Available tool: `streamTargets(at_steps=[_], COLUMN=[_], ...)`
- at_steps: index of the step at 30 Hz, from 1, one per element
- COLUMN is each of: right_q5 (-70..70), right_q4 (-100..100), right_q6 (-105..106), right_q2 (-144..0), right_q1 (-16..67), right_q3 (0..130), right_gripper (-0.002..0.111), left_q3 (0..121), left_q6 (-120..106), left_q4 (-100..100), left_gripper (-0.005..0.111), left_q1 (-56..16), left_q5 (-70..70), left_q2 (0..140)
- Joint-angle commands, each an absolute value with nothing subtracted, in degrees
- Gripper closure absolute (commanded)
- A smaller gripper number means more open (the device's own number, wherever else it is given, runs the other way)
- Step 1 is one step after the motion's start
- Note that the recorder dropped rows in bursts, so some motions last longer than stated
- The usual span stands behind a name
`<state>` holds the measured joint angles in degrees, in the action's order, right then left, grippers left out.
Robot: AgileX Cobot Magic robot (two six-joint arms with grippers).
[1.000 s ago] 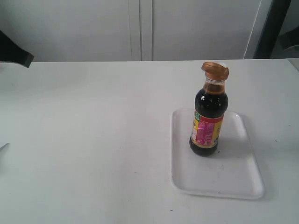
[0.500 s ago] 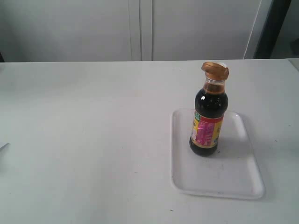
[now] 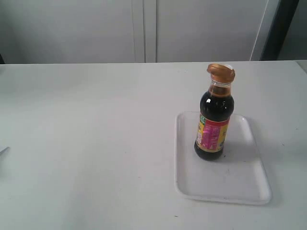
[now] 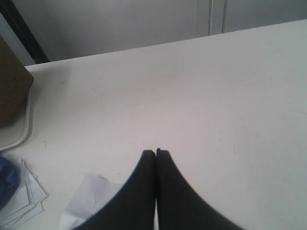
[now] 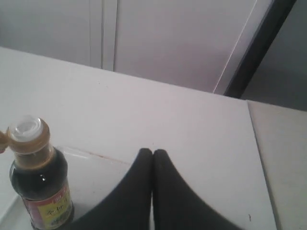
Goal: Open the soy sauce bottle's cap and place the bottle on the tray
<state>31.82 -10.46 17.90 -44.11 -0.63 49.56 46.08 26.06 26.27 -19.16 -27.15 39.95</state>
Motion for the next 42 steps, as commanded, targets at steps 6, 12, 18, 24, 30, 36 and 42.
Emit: streamTargets(at_steps=[6, 12, 18, 24, 30, 36, 42], right_q5=[26.7, 25.1, 24.0, 22.7, 17.8, 16.6, 16.6], right_q4=[-12.3, -12.4, -13.2, -13.6, -15.9, -15.8, -15.8], right_q6=[17.5, 17.8, 17.8, 17.8, 17.8, 17.8, 17.8], right_q2=[-35.2, -30.7, -28.2, -24.4, -19.5, -17.5, -17.5], right_q1=[-0.6, -0.6, -0.6, -0.6, -0.6, -0.6, -0.6], right_q3=[43.9, 40.6, 36.6, 33.3, 28.3, 26.8, 26.6], right_gripper=[0.108, 0.108, 0.108, 0.108, 0.108, 0.108, 0.108], left_q3=[38.6, 35.1, 31.1, 27.5, 25.6, 25.1, 24.7], left_q6=[25.9, 25.9, 27.4, 29.2, 30.0, 30.0, 30.0], left_q4=[25.8, 25.8, 25.8, 25.8, 25.8, 25.3, 24.9], left_gripper=[0.107, 0.107, 0.107, 0.107, 0.107, 0.107, 0.107], left_q1=[-19.0, -19.0, -19.0, -19.0, -19.0, -19.0, -19.0], left_q5=[-23.1, -22.8, -22.0, -21.0, -21.9, -25.2, -25.0], left_q2=[30.9, 26.1, 20.3, 13.8, 8.2, 6.2, 6.0])
